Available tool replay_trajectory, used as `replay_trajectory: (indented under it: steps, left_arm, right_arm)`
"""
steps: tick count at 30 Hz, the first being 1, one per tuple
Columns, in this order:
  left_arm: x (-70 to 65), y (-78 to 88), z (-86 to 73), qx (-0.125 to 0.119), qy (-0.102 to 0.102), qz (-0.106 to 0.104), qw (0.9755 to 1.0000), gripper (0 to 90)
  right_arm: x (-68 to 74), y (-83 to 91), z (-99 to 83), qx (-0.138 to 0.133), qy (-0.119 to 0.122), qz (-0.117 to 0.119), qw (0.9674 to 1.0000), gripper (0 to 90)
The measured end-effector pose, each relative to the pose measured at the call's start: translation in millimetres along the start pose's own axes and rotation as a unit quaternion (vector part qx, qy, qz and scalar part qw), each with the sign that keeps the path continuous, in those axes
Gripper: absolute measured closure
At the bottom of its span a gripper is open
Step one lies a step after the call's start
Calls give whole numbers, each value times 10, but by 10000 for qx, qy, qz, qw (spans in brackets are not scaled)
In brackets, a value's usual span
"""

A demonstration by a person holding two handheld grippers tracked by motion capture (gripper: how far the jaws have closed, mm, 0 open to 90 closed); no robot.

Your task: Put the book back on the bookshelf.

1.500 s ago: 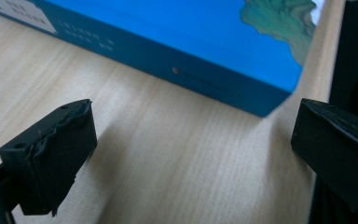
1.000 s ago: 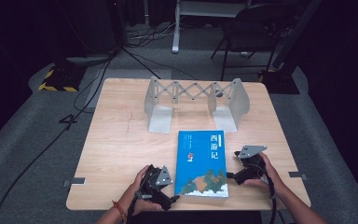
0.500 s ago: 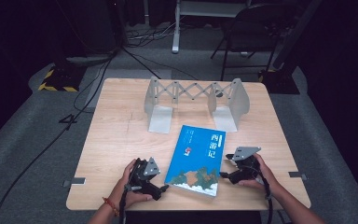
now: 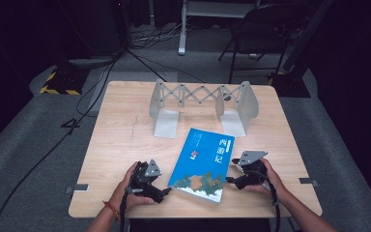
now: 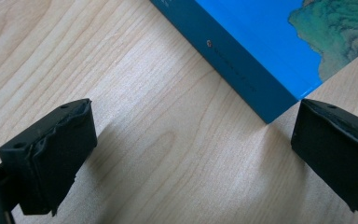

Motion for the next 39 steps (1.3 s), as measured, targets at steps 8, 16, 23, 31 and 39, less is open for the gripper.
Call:
replay_trajectory:
  steps: [8, 16, 23, 31, 39]
  left_arm:
    - [-17, 5, -5, 11, 95, 49, 9999, 3]
    - [-40, 29, -3, 64, 97, 94, 9999, 28]
    - [-106, 111, 50, 13, -4, 27, 10000, 170]
    - [-424, 186, 404, -448, -481, -190, 9977, 182]
    - [-666, -39, 603, -406, -656, -391, 9963, 240]
  right_arm:
    - [2, 31, 45, -69, -42, 5, 10000, 247]
    - [16, 95, 106, -241, -76, 106, 9996, 304]
    - [26, 95, 115, -203, -14, 169, 9997, 344]
    - [47, 138, 200, -429, -150, 206, 9988, 357]
    - [64, 164, 270, -513, -183, 148, 9984, 355]
Point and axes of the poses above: each handheld gripper's, and its own axes: y roughly backward along the jaws, z roughly out of its top, x roughly to its left, the point moved 2 cm from there along -y, roughly forward along the jaws, and after that the axes turned 5 degrees about -y, right-handed, at the moved point
